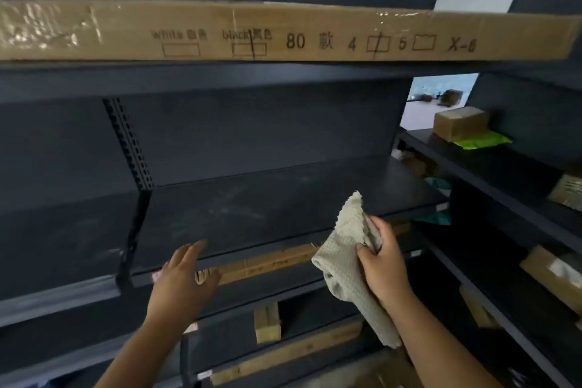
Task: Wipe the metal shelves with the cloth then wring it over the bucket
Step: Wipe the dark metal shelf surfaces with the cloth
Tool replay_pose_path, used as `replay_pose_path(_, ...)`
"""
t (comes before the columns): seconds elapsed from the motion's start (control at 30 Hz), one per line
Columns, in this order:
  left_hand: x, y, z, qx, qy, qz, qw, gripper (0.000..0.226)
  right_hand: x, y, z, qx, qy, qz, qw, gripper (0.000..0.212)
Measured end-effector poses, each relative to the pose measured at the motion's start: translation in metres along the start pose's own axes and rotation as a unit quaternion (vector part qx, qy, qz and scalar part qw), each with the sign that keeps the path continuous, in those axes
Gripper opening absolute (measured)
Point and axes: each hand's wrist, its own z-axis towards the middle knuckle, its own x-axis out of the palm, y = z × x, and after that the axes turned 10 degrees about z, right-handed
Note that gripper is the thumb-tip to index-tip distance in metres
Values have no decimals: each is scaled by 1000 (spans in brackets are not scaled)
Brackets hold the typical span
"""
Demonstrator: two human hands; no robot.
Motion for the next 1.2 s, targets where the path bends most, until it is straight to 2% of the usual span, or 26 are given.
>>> replay_pose_path(0.17,33,-4,57,-32,50,34,998,63,-26,-13,69,17,-29,-37,999,48)
replay_pose_path(0.33,56,1,88,-68,20,89,993,49,-61,-35,156,1,-45,-109,993,45)
replay_pose_path(0.53,66,6,94,-117,41,111,986,26,-101,-86,267,-24,-101,-277,955,42)
replay_pose_path(0.6,66,6,93,-126,40,100,986,19,-102,-110,286,-19,-73,-343,936,39)
replay_pose_path(0.73,63,0,91,-122,31,83,989,16,-103,-179,302,-31,45,-492,869,45)
replay_pose_path(0.87,64,5,81,-121,19,82,989,14,-106,-197,310,-53,38,-499,864,50)
replay_pose_path(1.0,67,14,75,-82,-13,116,990,15,-59,-180,290,-64,76,-497,862,49)
replay_pose_path(1.13,70,20,73,-31,-51,146,988,7,48,-161,239,-189,177,-447,856,47)
replay_pose_path(1.2,73,26,70,-3,-68,144,987,27,112,-139,200,-212,225,-410,858,47)
